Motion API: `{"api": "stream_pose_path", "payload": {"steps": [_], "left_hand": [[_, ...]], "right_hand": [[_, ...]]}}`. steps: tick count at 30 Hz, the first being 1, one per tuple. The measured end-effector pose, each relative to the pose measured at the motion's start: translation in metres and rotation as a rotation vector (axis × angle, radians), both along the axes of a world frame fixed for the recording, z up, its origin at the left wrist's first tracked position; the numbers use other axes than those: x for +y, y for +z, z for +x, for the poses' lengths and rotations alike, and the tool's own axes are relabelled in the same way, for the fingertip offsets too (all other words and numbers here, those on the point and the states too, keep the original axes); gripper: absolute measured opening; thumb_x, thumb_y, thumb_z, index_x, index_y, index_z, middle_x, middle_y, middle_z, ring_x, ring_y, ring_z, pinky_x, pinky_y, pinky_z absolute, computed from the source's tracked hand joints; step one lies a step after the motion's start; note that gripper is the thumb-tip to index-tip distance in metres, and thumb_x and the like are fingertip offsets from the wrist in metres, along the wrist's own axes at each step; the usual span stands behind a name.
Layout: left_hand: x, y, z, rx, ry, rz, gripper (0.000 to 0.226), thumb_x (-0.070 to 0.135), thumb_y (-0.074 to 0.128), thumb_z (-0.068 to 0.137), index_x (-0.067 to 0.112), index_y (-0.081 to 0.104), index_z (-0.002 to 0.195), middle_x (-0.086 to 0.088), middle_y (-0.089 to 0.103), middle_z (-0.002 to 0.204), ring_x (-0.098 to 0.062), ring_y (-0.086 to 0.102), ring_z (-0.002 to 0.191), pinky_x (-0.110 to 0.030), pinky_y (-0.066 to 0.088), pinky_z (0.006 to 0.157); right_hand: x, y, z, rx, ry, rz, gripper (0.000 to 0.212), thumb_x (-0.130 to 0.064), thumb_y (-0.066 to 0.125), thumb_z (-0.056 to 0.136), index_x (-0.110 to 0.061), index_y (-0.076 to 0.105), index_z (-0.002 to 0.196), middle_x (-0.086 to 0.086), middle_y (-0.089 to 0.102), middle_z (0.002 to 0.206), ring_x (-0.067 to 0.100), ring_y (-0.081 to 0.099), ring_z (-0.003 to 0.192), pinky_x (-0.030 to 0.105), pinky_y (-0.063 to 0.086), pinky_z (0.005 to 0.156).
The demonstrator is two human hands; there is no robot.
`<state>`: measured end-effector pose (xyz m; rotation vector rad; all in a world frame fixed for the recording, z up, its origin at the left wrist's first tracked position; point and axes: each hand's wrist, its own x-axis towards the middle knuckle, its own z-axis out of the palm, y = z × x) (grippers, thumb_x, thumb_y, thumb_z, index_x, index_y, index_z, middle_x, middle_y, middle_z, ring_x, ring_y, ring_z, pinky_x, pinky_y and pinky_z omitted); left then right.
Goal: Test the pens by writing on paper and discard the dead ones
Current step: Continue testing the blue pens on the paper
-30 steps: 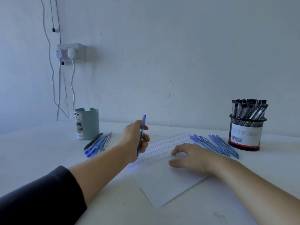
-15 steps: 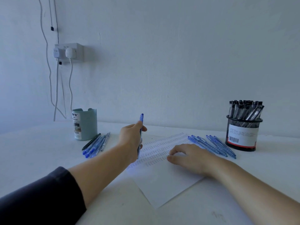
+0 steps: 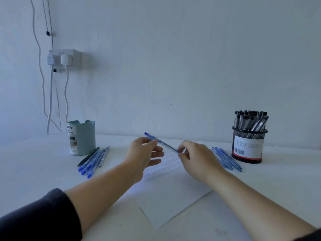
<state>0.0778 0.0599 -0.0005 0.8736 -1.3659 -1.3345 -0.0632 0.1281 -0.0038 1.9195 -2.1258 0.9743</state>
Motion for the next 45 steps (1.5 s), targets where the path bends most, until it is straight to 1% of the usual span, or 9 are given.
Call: {"api": "stream_pose_path", "payload": {"steps": [3, 7, 15, 20, 24, 29, 33, 40, 45], "left_hand": [[-0.004, -0.002, 0.005, -0.169, 0.035, -0.040, 0.012, 0.013, 0.052, 0.096, 0.010, 0.054, 0.108, -0.011, 0.063, 0.090, -0.019, 0.059, 0.073, -0.030, 0.051, 0.060], [-0.010, -0.002, 0.010, -0.297, 0.083, -0.095, 0.010, 0.006, 0.049, 0.094, 0.010, 0.058, 0.095, -0.009, 0.061, 0.084, -0.018, 0.054, 0.069, -0.027, 0.047, 0.057], [-0.017, -0.004, 0.013, -0.400, 0.103, -0.146, 0.021, 0.002, 0.047, 0.093, 0.010, 0.060, 0.080, -0.005, 0.060, 0.075, -0.016, 0.050, 0.065, -0.024, 0.043, 0.053], [-0.026, -0.002, 0.021, -0.595, 0.147, -0.297, 0.022, 0.005, 0.046, 0.091, 0.012, 0.061, 0.078, -0.005, 0.061, 0.077, -0.019, 0.053, 0.065, -0.024, 0.044, 0.051], [-0.044, 0.008, 0.043, -0.970, 0.339, -0.513, 0.023, 0.005, 0.043, 0.088, 0.018, 0.062, 0.085, -0.002, 0.063, 0.087, -0.021, 0.057, 0.069, -0.028, 0.049, 0.061], [-0.071, 0.007, 0.082, -1.304, 0.549, -0.362, 0.016, 0.009, 0.045, 0.089, 0.011, 0.060, 0.093, -0.005, 0.057, 0.082, -0.027, 0.058, 0.077, -0.030, 0.048, 0.061], [-0.072, 0.003, 0.088, -1.461, 0.557, -0.303, 0.008, 0.008, 0.045, 0.090, 0.012, 0.045, 0.083, -0.002, 0.044, 0.072, -0.025, 0.052, 0.079, -0.029, 0.042, 0.064], [-0.062, 0.002, 0.078, -1.580, 0.566, -0.386, 0.011, 0.004, 0.045, 0.089, 0.013, 0.048, 0.093, -0.002, 0.044, 0.076, -0.026, 0.050, 0.082, -0.031, 0.042, 0.067], [-0.058, 0.002, 0.072, -1.656, 0.566, -0.358, 0.021, 0.008, 0.044, 0.092, 0.013, 0.057, 0.108, -0.004, 0.060, 0.103, -0.025, 0.055, 0.088, -0.032, 0.039, 0.065]], "right_hand": [[0.004, 0.002, -0.023, 0.123, -0.323, 0.006, 0.015, -0.023, 0.043, 0.095, -0.022, 0.056, 0.103, -0.003, 0.065, 0.102, 0.023, 0.054, 0.103, 0.033, 0.033, 0.086], [0.014, 0.001, -0.053, 0.229, -0.653, 0.099, 0.022, -0.020, 0.044, 0.092, -0.022, 0.056, 0.109, -0.001, 0.059, 0.114, 0.025, 0.044, 0.112, 0.034, 0.032, 0.086], [0.016, -0.006, -0.063, 0.184, -0.780, 0.222, 0.024, -0.014, 0.043, 0.088, -0.025, 0.054, 0.105, -0.002, 0.058, 0.113, 0.024, 0.041, 0.117, 0.037, 0.029, 0.098], [0.014, -0.003, -0.055, 0.280, -0.689, 0.220, 0.027, -0.026, 0.036, 0.095, -0.025, 0.055, 0.114, -0.001, 0.052, 0.123, 0.024, 0.036, 0.120, 0.036, 0.029, 0.094], [0.004, -0.006, -0.039, 0.305, -0.325, 0.189, 0.039, -0.049, 0.039, 0.095, -0.032, 0.049, 0.129, -0.008, 0.046, 0.135, 0.020, 0.033, 0.129, 0.034, 0.029, 0.100], [-0.002, -0.013, -0.016, 0.263, -0.004, 0.385, 0.051, -0.058, 0.041, 0.092, -0.034, 0.043, 0.136, -0.011, 0.038, 0.147, 0.013, 0.025, 0.139, 0.034, 0.023, 0.112], [-0.001, -0.015, -0.019, 0.141, 0.059, 0.466, 0.056, -0.061, 0.043, 0.090, -0.035, 0.040, 0.139, -0.012, 0.037, 0.149, 0.013, 0.031, 0.138, 0.036, 0.023, 0.114], [0.001, -0.014, -0.020, 0.122, 0.055, 0.481, 0.057, -0.061, 0.043, 0.090, -0.036, 0.037, 0.141, -0.013, 0.035, 0.150, 0.013, 0.031, 0.139, 0.036, 0.022, 0.114], [0.001, -0.014, -0.022, 0.120, 0.022, 0.498, 0.060, -0.064, 0.039, 0.090, -0.036, 0.035, 0.143, -0.012, 0.034, 0.151, 0.015, 0.029, 0.140, 0.038, 0.021, 0.115]]}}
